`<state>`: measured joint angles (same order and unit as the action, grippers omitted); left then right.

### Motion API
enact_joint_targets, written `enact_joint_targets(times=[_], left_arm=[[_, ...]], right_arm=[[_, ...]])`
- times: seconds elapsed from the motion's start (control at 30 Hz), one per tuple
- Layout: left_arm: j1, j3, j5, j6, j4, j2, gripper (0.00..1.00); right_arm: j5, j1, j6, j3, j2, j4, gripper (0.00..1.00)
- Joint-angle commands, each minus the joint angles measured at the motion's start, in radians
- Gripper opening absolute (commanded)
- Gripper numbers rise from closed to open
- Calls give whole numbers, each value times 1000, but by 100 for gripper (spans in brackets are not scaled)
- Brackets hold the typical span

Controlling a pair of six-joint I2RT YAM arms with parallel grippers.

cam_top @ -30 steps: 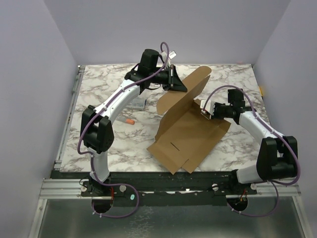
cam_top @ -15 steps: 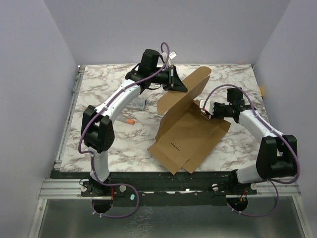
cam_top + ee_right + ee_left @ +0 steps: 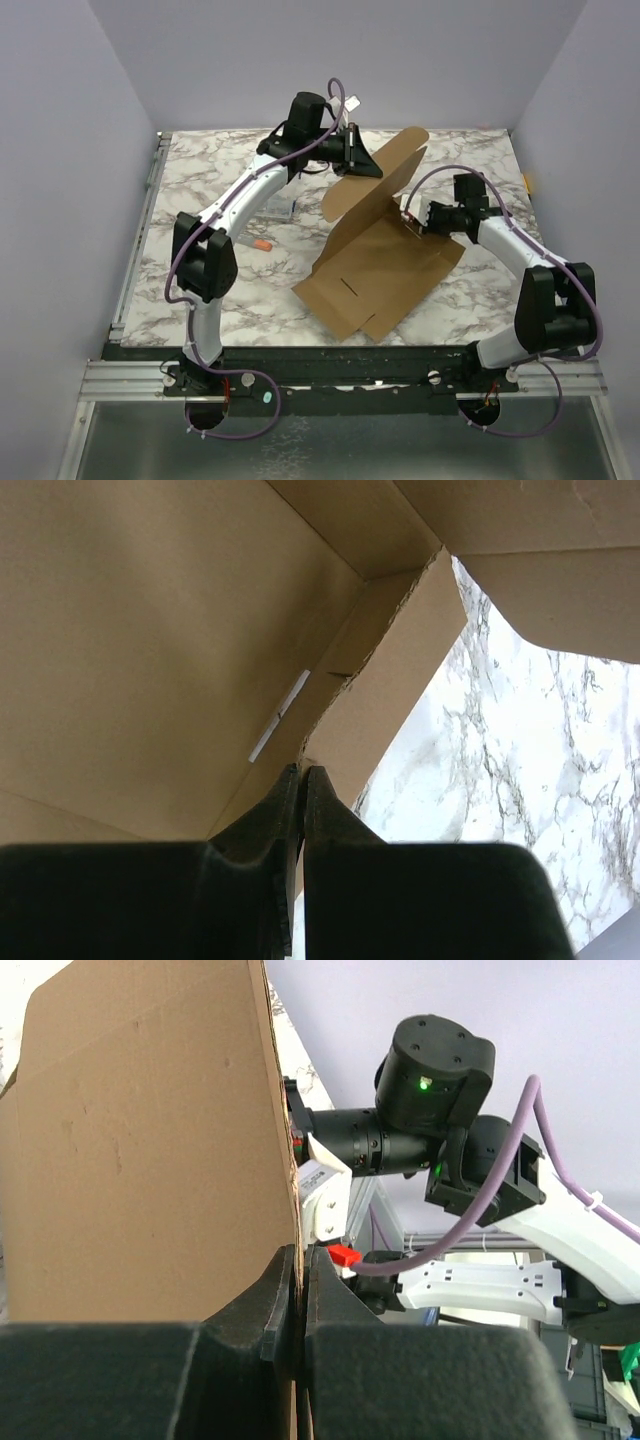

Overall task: Fold the paper box
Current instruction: Fold the paper box at the center of the board.

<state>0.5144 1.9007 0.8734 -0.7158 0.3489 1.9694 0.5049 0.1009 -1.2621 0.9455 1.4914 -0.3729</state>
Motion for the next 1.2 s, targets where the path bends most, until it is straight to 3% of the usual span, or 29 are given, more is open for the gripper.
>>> enact_joint_targets(times=[0.0, 0.17, 0.6, 0.97, 1.17], left_arm=[[-7, 102, -23, 5, -73, 51, 5], [-27, 119, -53, 2, -73, 81, 11], [-66, -67, -66, 52, -73, -6, 19], [-104, -73, -75, 58, -74, -31, 8], [-195, -188, -108, 94, -75, -141, 7]], right_arm=[[-26, 33, 83, 7, 28, -19, 4], [-52, 40, 139, 13, 49, 17, 4], [-87, 64, 126, -5, 10, 33, 3], [-131, 140, 226, 28, 33, 122, 3], [-91, 156, 304, 110, 94, 134, 3]])
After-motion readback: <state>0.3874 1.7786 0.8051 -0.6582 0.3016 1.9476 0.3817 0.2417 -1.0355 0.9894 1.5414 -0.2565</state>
